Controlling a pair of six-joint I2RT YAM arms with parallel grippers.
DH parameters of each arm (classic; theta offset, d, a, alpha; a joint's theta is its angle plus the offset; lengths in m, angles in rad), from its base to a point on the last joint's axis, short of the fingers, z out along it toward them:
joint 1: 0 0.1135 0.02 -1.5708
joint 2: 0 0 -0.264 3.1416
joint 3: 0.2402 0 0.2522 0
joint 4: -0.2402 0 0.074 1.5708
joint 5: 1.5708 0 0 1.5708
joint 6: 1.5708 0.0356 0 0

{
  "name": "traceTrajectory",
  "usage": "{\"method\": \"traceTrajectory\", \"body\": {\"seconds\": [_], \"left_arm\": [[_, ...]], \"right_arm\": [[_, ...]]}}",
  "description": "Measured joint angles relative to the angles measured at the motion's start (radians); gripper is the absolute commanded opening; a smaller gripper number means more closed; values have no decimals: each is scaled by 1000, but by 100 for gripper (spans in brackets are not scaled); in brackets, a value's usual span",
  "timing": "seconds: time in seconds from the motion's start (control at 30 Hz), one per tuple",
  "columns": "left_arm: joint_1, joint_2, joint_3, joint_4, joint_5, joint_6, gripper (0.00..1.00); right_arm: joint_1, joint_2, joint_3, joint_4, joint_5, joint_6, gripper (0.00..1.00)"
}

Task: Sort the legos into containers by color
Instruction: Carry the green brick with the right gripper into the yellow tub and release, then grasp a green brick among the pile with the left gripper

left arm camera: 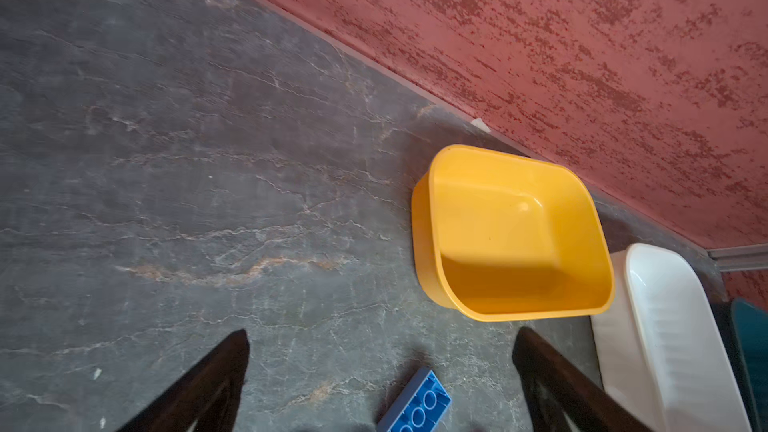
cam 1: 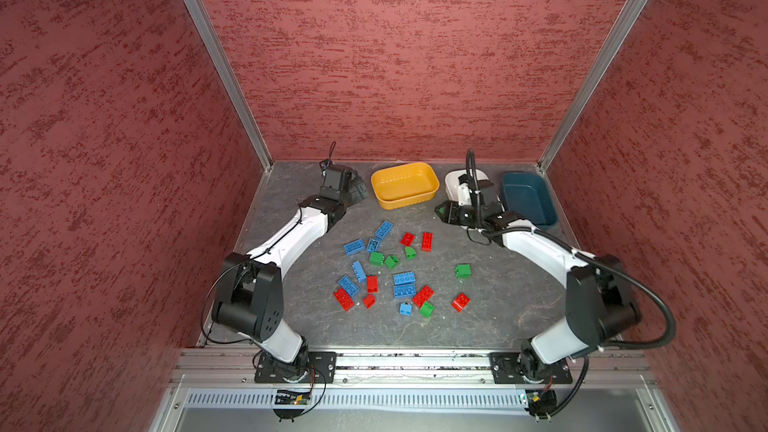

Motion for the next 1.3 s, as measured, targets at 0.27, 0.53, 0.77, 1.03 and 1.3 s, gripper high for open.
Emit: {"method": "traceTrajectory", "body": {"seconds": [0.27,0.53,0.77,1.03,1.3], "left_arm": [[-14,21,29,-120,92,-4,99],[-33,25,29,-245,103,6,99],[-75,54,29,-335,110,27,99],[-189,68,19,-435,92,-18,89],[-238,128,-22,-459,172,45,65]], "right_arm": [[20,375,351,109,40,-10,40],[19,559,571,72,87,-25,74],[20,399,408,85,92,-66,99],[20,-22,-25,215,233,-45,99],[19,-182,-219,260,444,-1,99]]}}
